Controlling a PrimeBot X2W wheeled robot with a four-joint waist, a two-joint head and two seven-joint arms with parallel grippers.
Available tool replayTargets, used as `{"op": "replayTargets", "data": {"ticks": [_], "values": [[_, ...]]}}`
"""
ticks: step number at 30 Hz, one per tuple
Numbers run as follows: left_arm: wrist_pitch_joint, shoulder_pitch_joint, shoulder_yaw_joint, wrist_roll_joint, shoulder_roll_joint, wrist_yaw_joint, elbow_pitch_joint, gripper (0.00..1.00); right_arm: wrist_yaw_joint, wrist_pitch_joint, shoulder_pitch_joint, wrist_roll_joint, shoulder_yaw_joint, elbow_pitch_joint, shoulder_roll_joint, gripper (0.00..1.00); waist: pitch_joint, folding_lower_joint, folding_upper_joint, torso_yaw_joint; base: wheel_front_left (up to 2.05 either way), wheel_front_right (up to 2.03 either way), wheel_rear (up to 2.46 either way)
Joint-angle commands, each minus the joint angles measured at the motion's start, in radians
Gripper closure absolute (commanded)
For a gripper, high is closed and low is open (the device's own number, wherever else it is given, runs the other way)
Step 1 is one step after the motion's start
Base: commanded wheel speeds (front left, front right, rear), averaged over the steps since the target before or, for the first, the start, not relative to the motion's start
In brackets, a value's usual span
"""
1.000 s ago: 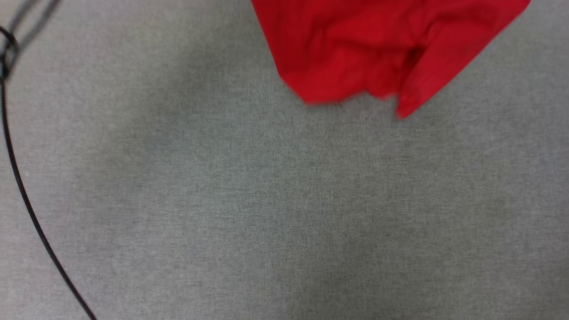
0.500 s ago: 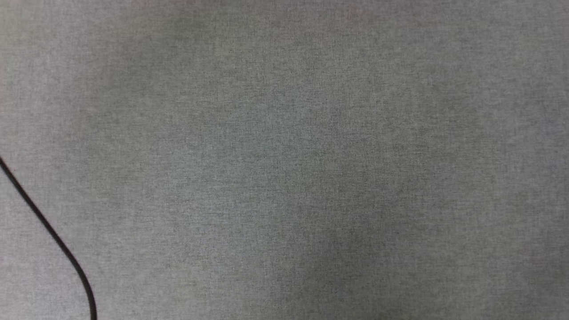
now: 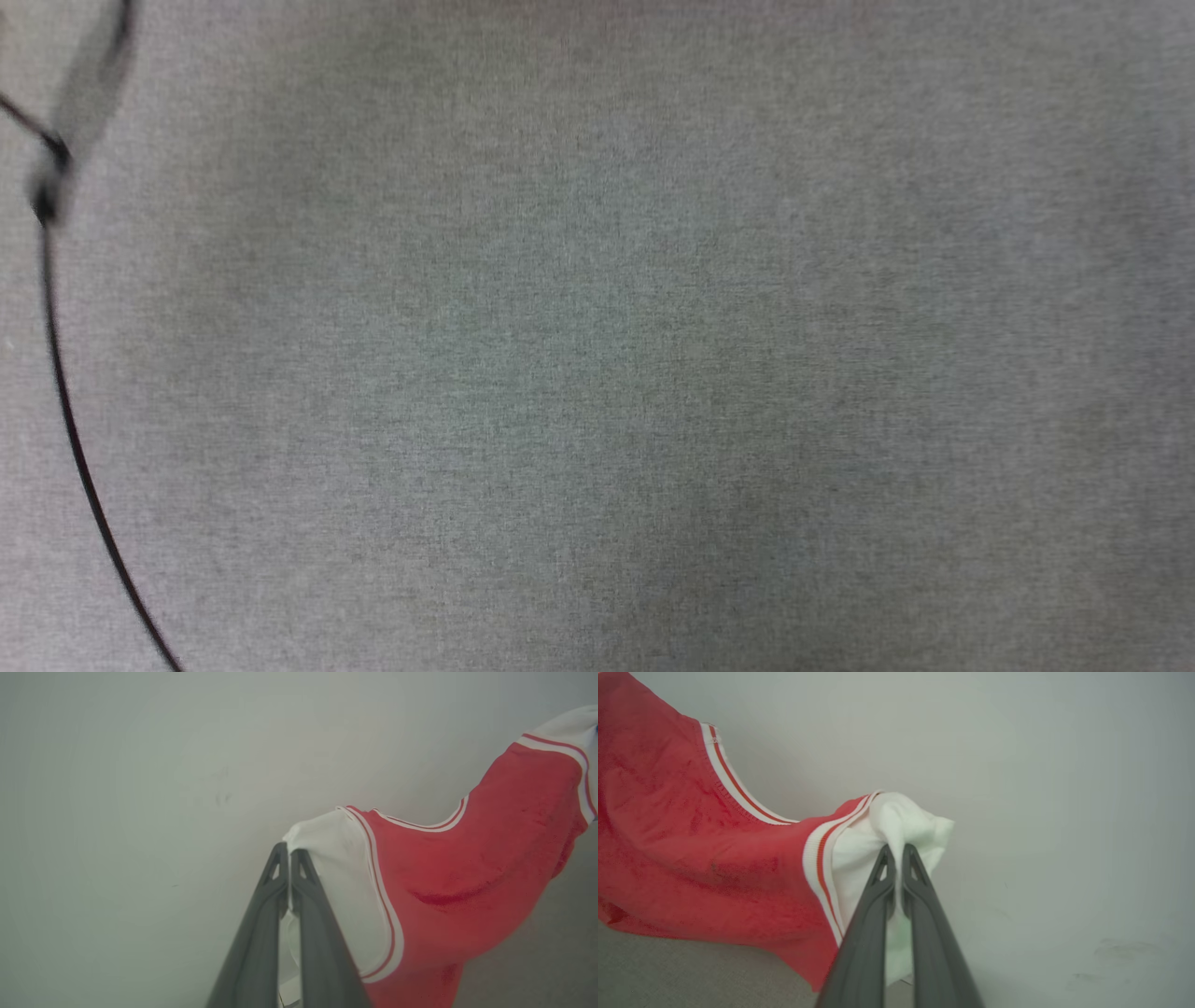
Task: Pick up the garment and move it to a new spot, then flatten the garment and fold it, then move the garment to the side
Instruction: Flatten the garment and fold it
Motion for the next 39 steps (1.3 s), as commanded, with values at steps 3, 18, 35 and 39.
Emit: {"op": "replayTargets", "data": {"ticks": [3, 18, 35, 39], "values": [[-0.049, 0.166, 0.008, -0.061, -0.004, 0.009, -0.012, 1.00, -0.001, -0.046, 0.138, 0.039, 0.065, 0.019, 0.007, 1.00, -0.040, -0.0001, 0.0000, -0.008, 0.00, 0.00, 0.00], [-0.110, 0.825, -0.099, -0.147, 0.054, 0.141, -0.213, 1.00, -0.001, -0.138, 0.659, 0.215, 0.234, -0.096, -0.072, 1.00, -0.267, -0.0001, 0.0000, -0.015, 0.00, 0.00, 0.00], [-0.134, 1.323, -0.134, -0.293, 0.143, 0.293, -0.360, 1.00, -0.001, -0.165, 1.234, 0.263, 0.129, -0.273, -0.229, 1.00, -0.463, -0.0001, 0.0000, -0.008, 0.00, 0.00, 0.00], [-0.145, 1.430, -0.131, -0.331, 0.165, 0.340, -0.406, 1.00, -0.001, -0.134, 1.373, 0.250, 0.075, -0.338, -0.247, 1.00, -0.500, -0.0001, 0.0000, -0.012, 0.00, 0.00, 0.00]]}}
